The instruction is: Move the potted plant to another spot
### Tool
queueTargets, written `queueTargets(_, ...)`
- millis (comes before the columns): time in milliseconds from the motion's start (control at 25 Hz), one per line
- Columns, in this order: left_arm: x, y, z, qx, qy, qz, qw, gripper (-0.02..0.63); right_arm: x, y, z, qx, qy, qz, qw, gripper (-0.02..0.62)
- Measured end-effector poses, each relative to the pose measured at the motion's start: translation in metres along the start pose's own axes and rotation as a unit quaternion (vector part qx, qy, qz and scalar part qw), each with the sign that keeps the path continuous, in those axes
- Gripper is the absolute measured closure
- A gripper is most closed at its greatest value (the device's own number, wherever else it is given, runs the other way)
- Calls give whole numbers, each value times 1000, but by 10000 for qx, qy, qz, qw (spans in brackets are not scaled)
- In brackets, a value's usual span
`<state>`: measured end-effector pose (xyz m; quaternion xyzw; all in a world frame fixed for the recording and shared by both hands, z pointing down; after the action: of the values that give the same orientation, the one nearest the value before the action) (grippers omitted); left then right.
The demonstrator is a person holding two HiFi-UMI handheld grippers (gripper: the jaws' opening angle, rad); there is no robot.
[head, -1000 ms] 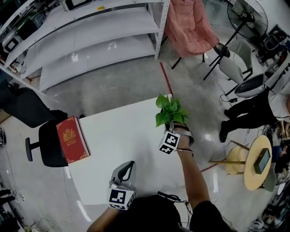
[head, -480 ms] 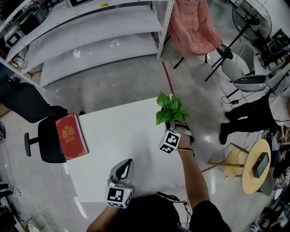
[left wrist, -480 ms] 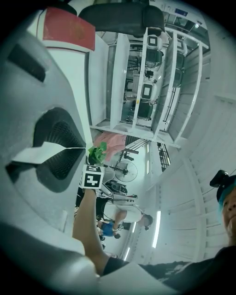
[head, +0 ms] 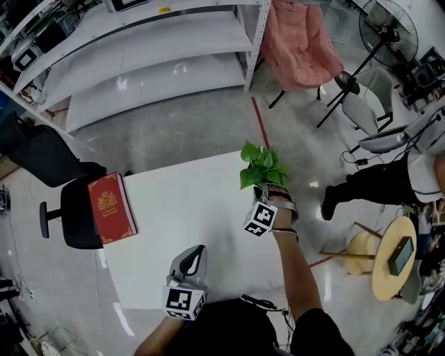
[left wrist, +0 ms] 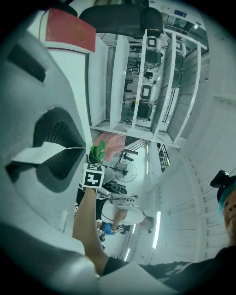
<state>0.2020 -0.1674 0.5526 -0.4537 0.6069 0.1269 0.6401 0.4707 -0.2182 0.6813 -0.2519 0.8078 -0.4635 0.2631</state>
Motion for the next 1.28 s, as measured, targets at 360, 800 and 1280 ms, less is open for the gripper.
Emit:
queueTargets(360, 2, 19, 10, -86, -78, 184, 9998, 588, 3, 47, -16, -94, -514, 427, 9977, 545)
queueTargets(800, 4, 88, 38, -300, -232, 511, 9980, 587, -17, 164, -98, -194, -2842, 1695, 9435, 560)
queueTargets(1280, 5, 167, 68, -330, -379, 802, 9955, 588, -40, 257, -188, -175, -4487, 2876, 8460, 571)
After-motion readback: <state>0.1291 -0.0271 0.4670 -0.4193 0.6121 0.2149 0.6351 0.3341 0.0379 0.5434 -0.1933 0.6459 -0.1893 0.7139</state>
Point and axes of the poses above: the fingertips, and each gripper's own axes: y backward along the fingers, z to its right, x out of its top, the point moved 6 cm from there along y, backward along the fingers, and after that the axes turned 11 degrees about x, right-handed, at the moved point
